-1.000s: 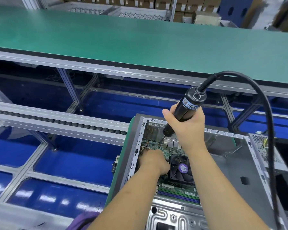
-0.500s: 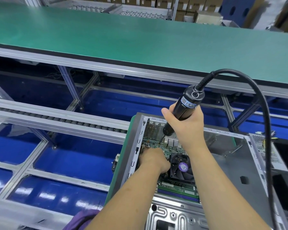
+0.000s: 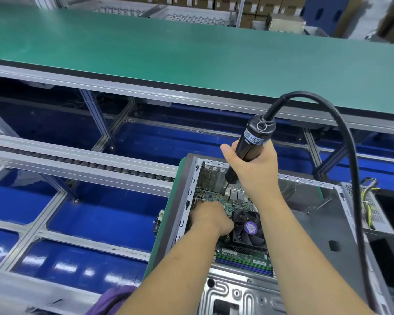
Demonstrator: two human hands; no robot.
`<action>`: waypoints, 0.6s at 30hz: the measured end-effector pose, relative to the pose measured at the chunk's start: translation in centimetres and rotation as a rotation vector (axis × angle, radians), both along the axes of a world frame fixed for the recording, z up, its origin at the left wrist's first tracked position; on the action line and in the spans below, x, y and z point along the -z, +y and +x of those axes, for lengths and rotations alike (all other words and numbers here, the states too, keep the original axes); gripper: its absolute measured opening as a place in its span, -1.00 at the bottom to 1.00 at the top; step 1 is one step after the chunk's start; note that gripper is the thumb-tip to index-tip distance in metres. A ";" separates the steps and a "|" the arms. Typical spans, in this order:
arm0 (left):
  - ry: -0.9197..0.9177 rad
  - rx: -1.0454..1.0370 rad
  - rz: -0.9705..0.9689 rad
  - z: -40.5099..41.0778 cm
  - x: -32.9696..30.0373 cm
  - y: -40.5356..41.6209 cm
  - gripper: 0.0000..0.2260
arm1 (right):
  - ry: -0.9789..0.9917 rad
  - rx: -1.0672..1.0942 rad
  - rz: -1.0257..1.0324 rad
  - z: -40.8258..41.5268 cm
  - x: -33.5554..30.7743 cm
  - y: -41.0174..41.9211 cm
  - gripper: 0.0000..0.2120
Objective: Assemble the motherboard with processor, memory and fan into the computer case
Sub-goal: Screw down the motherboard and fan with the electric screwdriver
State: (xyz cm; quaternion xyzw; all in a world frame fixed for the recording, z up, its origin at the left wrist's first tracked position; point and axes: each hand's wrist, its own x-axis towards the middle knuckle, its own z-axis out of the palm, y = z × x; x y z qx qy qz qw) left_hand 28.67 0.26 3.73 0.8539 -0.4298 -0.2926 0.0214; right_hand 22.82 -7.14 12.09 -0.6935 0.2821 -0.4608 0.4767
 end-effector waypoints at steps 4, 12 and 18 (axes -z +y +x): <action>-0.002 -0.002 -0.007 0.0 0.0 0.0 -0.81 | -0.018 0.007 -0.005 -0.1 -0.1 0.0 -0.68; 0.002 -0.005 -0.015 -0.1 0.1 -0.1 -0.81 | -0.077 0.040 -0.016 -0.3 -0.5 0.3 -0.67; 0.007 -0.008 -0.006 -0.1 0.2 -0.1 -0.78 | -0.084 0.041 -0.012 -0.1 -0.5 0.3 -0.67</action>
